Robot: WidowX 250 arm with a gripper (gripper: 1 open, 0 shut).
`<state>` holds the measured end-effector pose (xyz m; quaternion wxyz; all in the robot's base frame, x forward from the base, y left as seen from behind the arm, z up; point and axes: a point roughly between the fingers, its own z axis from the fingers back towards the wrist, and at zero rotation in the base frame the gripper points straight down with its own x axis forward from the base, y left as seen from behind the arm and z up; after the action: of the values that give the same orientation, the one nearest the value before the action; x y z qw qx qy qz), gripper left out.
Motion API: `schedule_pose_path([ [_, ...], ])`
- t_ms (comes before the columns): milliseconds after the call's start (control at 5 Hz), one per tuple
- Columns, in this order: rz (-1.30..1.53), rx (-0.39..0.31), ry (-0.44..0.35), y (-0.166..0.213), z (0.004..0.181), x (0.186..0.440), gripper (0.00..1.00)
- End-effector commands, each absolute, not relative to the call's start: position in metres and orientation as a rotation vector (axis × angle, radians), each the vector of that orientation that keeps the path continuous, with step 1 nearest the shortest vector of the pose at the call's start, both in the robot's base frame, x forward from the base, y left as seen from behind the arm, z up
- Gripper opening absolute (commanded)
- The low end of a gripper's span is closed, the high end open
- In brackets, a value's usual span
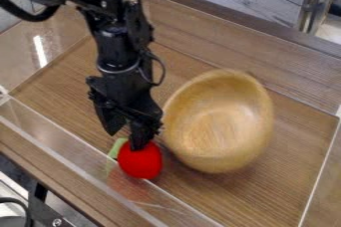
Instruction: Move the red fruit to the left
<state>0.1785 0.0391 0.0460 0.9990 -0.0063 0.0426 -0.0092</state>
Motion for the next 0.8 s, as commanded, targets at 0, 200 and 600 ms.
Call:
schedule_pose_path([
  [0,-0.019,-0.01,0.064,0.047,0.054,0.176,0.0],
  [200,-0.083,-0.011,0.068,0.039,0.06,0.183,0.0],
  [600,-0.176,-0.021,0.07,0.024,0.064,0.188,0.0],
])
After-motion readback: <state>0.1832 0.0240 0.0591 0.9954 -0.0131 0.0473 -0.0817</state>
